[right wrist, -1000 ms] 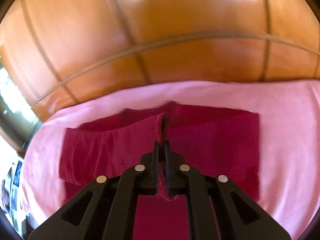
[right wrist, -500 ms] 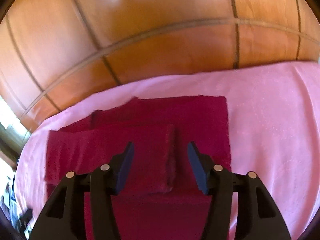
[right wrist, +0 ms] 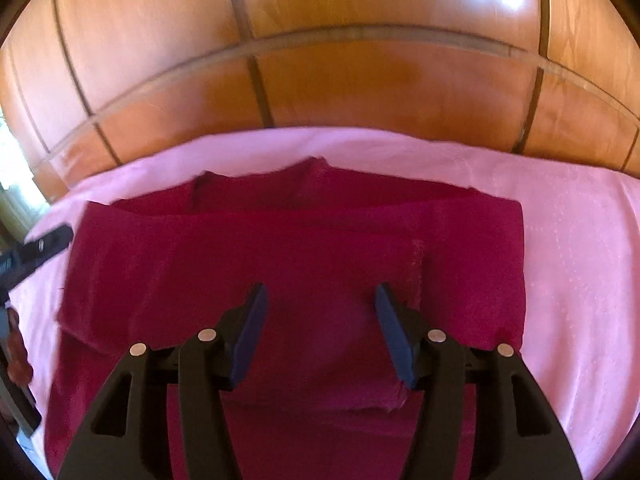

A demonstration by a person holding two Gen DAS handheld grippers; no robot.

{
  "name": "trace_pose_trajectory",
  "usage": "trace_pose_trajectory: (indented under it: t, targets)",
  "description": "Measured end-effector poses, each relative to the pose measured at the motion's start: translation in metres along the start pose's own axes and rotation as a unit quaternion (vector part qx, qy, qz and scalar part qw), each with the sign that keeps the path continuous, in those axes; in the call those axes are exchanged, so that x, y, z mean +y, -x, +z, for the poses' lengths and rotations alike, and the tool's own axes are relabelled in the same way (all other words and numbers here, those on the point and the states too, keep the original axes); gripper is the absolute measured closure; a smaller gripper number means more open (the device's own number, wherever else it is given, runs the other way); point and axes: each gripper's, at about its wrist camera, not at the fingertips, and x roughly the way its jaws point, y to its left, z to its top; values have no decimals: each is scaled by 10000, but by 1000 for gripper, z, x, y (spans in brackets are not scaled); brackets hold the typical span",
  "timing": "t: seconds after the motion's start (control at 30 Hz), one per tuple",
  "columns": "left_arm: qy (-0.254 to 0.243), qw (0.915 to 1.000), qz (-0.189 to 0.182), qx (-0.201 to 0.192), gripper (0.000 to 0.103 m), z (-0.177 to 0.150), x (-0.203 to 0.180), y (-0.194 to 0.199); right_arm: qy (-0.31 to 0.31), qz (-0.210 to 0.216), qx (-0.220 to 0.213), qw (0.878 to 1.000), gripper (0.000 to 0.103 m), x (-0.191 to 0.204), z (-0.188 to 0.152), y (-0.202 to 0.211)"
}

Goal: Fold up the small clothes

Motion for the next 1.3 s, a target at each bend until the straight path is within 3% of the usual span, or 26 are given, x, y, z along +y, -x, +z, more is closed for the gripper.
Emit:
trace_pose_trajectory:
  t: [0.07, 0.13, 0.23, 0.3, 0.37, 0.4, 0.47, 0.57, 0.6, 0.73, 0.8, 0.83, 0.97, 1.1, 1.3]
  targets:
    - [137, 9993, 268, 213, 55, 2, 12, -24, -102, 34, 80, 9999, 45, -7, -7, -11]
    - [278, 9968, 564, 495, 63, -2, 30, -50, -55, 8, -19, 10000, 45, -6, -12, -15]
    - [319, 9979, 449, 344, 67, -8, 42, -49, 4, -115, -49, 9999, 44, -2, -14, -16]
    - [88, 9972, 654, 348, 67, -10, 37, -43, 26, -144, -62, 9999, 44, -1, -14, -17]
    - [-60, 9954, 883, 362, 61, -14, 30, -30, 33, -158, -70, 9998, 44, 0, -13, -16]
    - [-105, 9951, 926, 327, 53, -18, 26, -18, 18, -139, -78, 9999, 43, 0, -13, -17]
    - [-113, 9952, 954, 199, 50, -28, 22, 4, 22, -110, -43, 9999, 41, 2, -10, -13]
    - [-309, 9960, 839, -3, 50, -50, 12, 36, 31, -66, -263, 9996, 23, 9, -13, 13]
    - [-431, 9954, 858, 13, 50, -61, 9, 43, 59, -54, -317, 9995, 22, 12, -14, 17]
    - [-623, 9883, 1308, 475, 50, -88, 10, 24, 172, -167, -164, 9996, 22, 18, -36, 24]
    - [-672, 9856, 1478, 473, 42, -90, 10, 16, 165, -303, 163, 9993, 21, 16, -43, 8]
    - [-655, 9846, 1539, 507, 39, -90, 11, 14, 93, -248, 127, 9996, 20, 13, -45, 5]
    - [-140, 9884, 1400, 571, 38, -88, 25, 20, 20, -220, 175, 9996, 17, 12, -41, 8]
    - [-142, 9895, 1380, 416, 38, -101, 18, 50, 41, -123, 69, 9999, 10, 13, -50, 33]
    - [-180, 9922, 1184, 336, 38, -139, 12, 95, 71, -117, 257, 9996, 8, 4, -96, 67]
